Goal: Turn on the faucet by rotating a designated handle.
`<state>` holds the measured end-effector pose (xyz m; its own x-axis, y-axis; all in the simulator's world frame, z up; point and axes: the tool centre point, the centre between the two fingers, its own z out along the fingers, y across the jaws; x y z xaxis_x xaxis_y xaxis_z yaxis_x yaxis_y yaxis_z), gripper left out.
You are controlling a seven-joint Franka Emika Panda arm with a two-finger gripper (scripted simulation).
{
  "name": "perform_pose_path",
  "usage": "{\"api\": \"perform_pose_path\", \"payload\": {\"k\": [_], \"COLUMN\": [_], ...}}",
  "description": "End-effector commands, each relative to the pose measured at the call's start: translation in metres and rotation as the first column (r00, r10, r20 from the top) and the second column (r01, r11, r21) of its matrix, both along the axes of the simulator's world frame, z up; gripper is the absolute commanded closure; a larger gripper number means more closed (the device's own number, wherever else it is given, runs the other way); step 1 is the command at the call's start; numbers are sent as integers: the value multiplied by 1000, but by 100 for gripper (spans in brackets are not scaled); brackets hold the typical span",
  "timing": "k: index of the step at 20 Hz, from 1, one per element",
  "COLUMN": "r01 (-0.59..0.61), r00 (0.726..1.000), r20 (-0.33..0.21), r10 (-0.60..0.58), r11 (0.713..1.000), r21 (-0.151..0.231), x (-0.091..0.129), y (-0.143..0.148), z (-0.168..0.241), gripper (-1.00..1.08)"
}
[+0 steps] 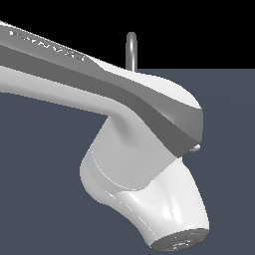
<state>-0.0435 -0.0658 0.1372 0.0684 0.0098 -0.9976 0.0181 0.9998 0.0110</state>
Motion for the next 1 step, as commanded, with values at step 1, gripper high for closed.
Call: {"api": "perform_pose_path", "payload": {"k": [1], "r01": [1], "r00": [998], "r20": [-68], "r10": [-2], "r11": [1000], "r21": [-10], "x": [-4], "y": [-1], "z": [-36], "gripper": [108]}}
